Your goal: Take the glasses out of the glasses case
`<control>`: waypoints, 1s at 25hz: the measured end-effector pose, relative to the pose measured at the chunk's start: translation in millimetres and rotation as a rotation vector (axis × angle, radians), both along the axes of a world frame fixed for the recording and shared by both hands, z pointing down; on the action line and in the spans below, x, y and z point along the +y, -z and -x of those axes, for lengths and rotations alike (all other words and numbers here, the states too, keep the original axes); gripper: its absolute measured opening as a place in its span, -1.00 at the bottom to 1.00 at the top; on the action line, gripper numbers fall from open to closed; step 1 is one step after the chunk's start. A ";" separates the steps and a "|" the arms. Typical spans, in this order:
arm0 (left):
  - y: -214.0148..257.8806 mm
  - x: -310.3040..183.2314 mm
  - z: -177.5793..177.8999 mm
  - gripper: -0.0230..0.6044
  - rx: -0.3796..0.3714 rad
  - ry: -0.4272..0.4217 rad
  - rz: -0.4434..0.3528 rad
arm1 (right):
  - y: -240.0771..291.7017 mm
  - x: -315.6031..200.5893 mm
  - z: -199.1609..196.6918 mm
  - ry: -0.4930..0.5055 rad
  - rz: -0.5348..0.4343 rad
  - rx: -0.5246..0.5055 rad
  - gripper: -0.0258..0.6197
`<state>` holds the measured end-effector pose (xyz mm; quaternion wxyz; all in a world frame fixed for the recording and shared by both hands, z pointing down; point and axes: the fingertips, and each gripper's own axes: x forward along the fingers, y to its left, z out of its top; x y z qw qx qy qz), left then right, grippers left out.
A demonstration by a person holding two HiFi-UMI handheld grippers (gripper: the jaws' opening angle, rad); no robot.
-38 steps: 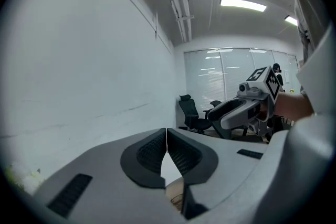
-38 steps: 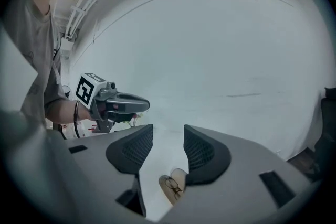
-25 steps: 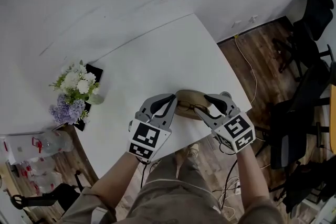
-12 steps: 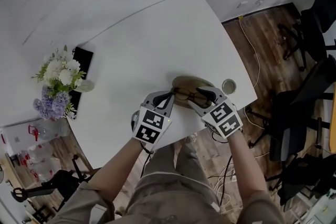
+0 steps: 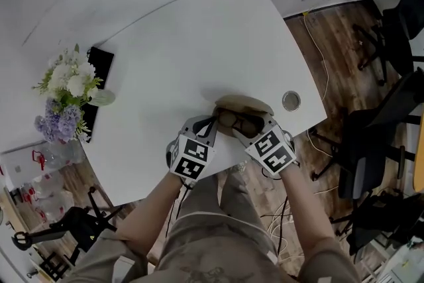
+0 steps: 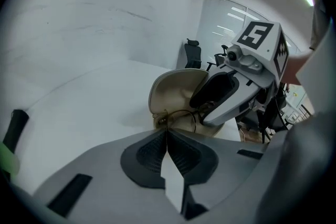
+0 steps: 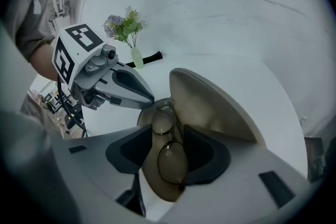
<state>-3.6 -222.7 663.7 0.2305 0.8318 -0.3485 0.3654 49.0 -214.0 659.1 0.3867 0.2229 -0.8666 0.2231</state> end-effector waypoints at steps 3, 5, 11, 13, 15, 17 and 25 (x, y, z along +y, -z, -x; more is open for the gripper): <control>-0.9 1.7 2.0 -0.86 0.001 -0.001 -0.018 | -3.8 0.9 -0.3 0.026 -0.009 0.046 -0.30; -0.9 2.0 2.0 -0.86 0.004 -0.001 -0.031 | -9.8 2.1 -0.2 0.063 0.000 0.105 -0.31; -1.6 6.6 3.3 -0.86 0.003 0.005 -0.077 | -29.8 9.8 9.3 0.246 0.078 0.246 -0.38; -1.6 8.3 3.7 -0.86 0.017 0.016 -0.078 | -29.6 10.4 8.7 0.265 0.097 0.256 -0.38; -1.5 9.6 4.6 -0.86 0.020 0.019 -0.081 | -28.4 13.5 9.0 0.289 0.105 0.265 -0.47; -1.5 9.7 4.9 -0.86 0.015 0.015 -0.088 | -25.9 17.9 9.7 0.303 0.108 0.266 -0.56; 2.5 16.3 8.8 -0.86 0.012 -0.004 -0.082 | -4.7 30.4 18.8 0.245 0.098 0.209 -0.74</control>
